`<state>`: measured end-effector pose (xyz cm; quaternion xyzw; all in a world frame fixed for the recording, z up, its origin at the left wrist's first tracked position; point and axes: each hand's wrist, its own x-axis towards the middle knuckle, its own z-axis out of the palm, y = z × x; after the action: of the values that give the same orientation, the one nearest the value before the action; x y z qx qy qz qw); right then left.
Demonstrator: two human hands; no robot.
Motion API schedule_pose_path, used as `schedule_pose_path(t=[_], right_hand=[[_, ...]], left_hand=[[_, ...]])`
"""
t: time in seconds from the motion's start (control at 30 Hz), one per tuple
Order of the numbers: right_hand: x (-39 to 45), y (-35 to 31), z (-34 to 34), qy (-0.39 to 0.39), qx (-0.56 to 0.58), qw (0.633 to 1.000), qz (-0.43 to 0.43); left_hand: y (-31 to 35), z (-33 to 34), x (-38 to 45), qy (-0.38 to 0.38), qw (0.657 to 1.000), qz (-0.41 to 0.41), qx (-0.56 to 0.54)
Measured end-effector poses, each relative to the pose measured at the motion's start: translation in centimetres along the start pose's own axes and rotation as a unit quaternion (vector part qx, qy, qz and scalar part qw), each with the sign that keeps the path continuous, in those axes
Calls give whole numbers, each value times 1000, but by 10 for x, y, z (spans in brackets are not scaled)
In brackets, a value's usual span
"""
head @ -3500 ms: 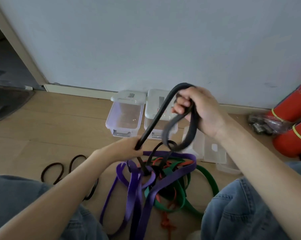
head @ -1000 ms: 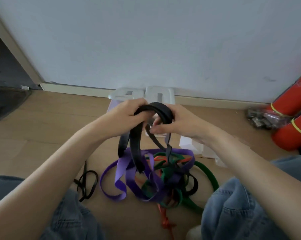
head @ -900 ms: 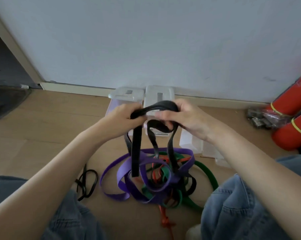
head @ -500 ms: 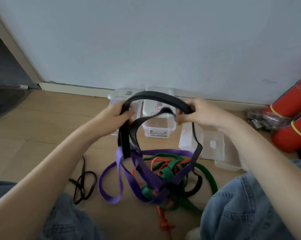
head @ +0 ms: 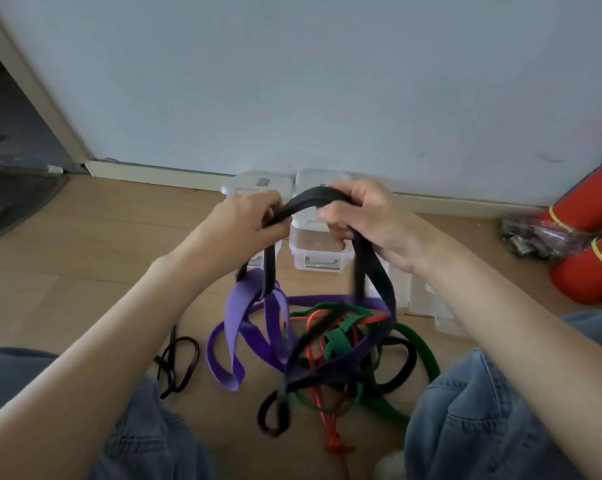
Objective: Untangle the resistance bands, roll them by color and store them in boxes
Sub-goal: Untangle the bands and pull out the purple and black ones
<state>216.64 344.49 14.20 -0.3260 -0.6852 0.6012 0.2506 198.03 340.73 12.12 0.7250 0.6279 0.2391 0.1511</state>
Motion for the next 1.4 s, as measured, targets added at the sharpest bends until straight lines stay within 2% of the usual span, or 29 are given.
schedule_pose_path(t=[0.07, 0.13, 0.2, 0.23, 0.3, 0.37, 0.4, 0.43, 0.5, 0.6, 0.67, 0.73, 0.8, 0.87, 0.93, 1.03, 1.1, 1.2, 1.23, 1.3, 1.4], right_hand=[[0, -1, -5, 23, 99, 995, -21], [-1, 4, -9, 49, 115, 991, -38], [-3, 8, -14, 69, 110, 991, -38], [-4, 10, -18, 72, 108, 991, -31], [-5, 11, -29, 58, 75, 995, -5], [-6, 9, -39, 0, -5, 999, 34], [-7, 9, -39, -39, -50, 997, 52], [-7, 9, -35, -70, -83, 992, 61], [-5, 10, -18, -92, -81, 992, 37], [1, 11, -5, -43, 30, 999, 14], [1, 10, -9, -2, 93, 995, 21], [0, 9, -13, 20, 140, 990, 3], [0, 6, -13, 28, 159, 987, -11], [0, 5, -14, 46, 141, 989, -17], [0, 4, -14, 71, 119, 990, -19], [-1, 5, -11, 85, 118, 989, -20], [-1, 4, -9, 78, 129, 988, -20], [0, 5, -12, 80, 118, 990, -24], [1, 6, -14, 96, 88, 991, -13], [1, 10, -20, 141, -30, 989, 30], [2, 23, -24, 159, -205, 962, 89]], left_hand=[[-3, 19, -4, -58, 993, -50, -90], [-5, 39, -13, -130, 980, -83, -123], [-10, 43, -13, -137, 979, -95, -119], [-11, 38, -8, -118, 983, -99, -96], [-12, 17, 3, -29, 991, -115, -62], [-6, -10, 11, 71, 986, -98, -118], [-2, -20, 12, 93, 983, -63, -145], [5, -26, 11, 82, 986, -27, -143], [13, -23, 9, 19, 995, 12, -98], [9, 6, 2, -35, 992, 14, -123], [-3, 30, -6, -90, 980, -61, -166], [-10, 44, -14, -154, 936, -159, -272], [-15, 50, -14, -177, 895, -189, -364], [-16, 55, -10, -155, 888, -181, -393], [-10, 59, -6, -81, 897, -211, -379], [-7, 63, -3, 41, 924, -232, -300], [-8, 61, -1, 35, 928, -202, -311], [-3, 55, -3, -34, 903, -184, -386], [-3, 53, -2, -40, 895, -192, -401], [-1, 42, 0, -4, 887, -208, -411], [-2, 18, 6, 98, 916, -209, -329]])
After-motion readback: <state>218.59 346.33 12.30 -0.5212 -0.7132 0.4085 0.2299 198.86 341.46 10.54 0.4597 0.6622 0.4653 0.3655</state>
